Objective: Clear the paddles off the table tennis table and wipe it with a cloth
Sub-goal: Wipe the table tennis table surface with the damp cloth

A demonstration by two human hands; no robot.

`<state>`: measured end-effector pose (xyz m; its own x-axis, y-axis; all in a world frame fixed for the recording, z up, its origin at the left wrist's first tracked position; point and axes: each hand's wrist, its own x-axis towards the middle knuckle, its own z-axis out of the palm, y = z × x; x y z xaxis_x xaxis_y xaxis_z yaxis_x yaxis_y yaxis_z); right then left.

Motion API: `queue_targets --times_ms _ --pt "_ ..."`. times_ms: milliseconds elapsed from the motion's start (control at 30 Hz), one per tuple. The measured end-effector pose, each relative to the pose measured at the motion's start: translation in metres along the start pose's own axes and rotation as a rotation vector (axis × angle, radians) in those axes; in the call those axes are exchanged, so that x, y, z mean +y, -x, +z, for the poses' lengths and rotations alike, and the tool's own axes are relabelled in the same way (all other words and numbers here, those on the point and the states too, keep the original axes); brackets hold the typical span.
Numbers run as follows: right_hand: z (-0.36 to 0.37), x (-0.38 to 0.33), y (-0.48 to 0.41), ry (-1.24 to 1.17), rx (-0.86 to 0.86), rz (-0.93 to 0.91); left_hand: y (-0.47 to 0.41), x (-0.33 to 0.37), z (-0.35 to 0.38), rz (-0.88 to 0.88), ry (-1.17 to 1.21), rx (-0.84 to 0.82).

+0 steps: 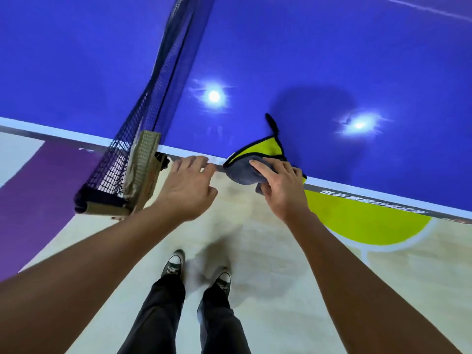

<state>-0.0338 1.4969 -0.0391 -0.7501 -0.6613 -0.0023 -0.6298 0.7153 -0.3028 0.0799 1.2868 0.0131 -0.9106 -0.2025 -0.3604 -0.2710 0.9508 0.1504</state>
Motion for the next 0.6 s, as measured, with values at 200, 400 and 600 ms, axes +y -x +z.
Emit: queue_targets --times_ms 200,400,600 --pt "-0.030 -0.048 0.018 -0.256 0.058 0.192 0.073 -0.006 -0.039 -0.019 0.058 0.036" --pt "-0.064 -0.120 0.026 -0.554 0.118 0.358 0.120 -0.040 -0.079 0.002 0.140 0.150" --pt "-0.098 -0.195 0.018 -1.033 0.211 0.577 0.159 -0.092 -0.106 0.088 0.296 0.239"
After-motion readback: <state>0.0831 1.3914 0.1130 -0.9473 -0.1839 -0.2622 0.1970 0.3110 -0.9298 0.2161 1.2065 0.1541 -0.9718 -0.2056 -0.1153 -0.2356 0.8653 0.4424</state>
